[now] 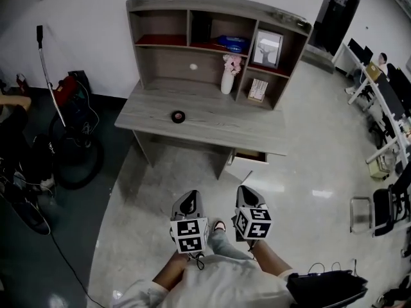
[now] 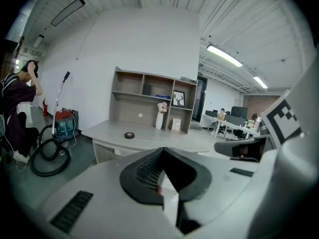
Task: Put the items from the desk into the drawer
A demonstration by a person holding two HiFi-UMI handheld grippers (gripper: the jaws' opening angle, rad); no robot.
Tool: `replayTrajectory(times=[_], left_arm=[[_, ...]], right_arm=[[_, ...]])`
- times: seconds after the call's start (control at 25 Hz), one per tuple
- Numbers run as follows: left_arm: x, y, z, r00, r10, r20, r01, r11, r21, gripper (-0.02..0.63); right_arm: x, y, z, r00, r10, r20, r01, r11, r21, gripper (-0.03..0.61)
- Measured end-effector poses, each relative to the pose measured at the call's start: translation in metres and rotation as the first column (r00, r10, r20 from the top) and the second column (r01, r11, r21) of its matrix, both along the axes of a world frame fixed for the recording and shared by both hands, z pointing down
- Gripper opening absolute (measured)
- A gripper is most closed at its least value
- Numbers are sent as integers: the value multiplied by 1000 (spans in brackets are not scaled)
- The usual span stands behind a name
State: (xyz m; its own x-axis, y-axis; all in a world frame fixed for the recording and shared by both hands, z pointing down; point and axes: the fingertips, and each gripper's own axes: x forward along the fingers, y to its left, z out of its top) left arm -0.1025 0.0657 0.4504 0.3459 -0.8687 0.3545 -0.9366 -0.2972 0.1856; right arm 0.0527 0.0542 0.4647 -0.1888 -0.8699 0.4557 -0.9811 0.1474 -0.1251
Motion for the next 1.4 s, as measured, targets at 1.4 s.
replayTrajectory(times=[1.4], left_arm=[[68,-170,-6,991,-109,78,113,993,-42,8]], right_arm=[[41,-180,4,975,-202,89,204,979,-23,-2]])
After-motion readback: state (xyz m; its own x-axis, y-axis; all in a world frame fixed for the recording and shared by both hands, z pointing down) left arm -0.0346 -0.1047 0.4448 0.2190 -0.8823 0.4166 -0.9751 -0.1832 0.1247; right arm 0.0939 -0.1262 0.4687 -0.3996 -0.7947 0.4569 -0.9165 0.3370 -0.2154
